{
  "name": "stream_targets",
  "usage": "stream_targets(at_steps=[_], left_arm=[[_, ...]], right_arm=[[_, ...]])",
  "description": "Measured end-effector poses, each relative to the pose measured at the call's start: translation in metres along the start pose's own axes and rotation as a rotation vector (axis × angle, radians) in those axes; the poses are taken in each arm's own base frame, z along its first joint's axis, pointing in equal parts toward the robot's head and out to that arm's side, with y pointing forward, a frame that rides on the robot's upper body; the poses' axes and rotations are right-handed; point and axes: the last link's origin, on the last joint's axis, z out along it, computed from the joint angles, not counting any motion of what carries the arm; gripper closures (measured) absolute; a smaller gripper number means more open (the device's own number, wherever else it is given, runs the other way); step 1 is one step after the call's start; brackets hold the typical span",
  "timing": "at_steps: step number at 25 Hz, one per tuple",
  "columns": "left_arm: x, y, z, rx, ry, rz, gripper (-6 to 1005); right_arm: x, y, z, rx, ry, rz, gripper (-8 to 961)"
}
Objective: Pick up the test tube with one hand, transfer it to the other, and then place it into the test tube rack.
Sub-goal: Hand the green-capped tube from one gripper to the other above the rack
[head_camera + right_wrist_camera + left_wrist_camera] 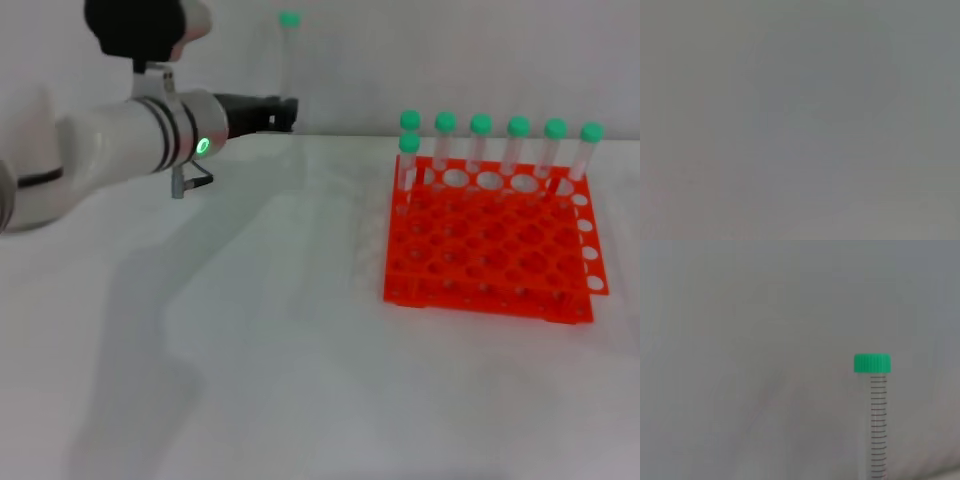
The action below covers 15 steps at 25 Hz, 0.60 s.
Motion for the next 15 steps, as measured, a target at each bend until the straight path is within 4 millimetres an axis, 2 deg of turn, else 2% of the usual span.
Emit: stream_targets(at_steps=[4,5,7,8,10,12,13,15], left_arm=[[-0.002,-0.008,-0.022,-0.089,0.228,-0.053,814],[-0.006,-0.012,-0.032,-0.115,0.301,-0.062,814],[-0.011,-0.013,-0.04,-0.136,0.348,-0.063,814],[-0.022,-0.009,-0.057,-0.189,0.445,-0.057,814],[-0.029,-0.004,-0.067,-0.225,0.508,-0.047,814],[-0.045,0.008,-0.082,-0.281,0.58,-0.035,814],[-0.045,0.008,-0.082,-0.281,0.58,-0.035,814],[-0.057,0.022,-0.085,-0.321,0.592,-0.048,814]], right_arm=[[-0.001,0.0,0.001,0.0,-0.003,0.0,219],[-0.001,-0.001,0.001,0.001,-0.004,0.0,219],[-0.001,-0.001,0.001,0.001,-0.004,0.0,219],[-0.002,-0.001,0.001,0.002,-0.005,0.0,219],[-0.002,-0.001,0.002,0.003,-0.009,0.0,219],[-0.004,-0.001,0.002,0.001,-0.015,0.001,219],[-0.005,0.001,0.003,-0.003,-0.021,0.003,219],[-0.008,0.004,0.005,-0.015,-0.029,0.002,219]])
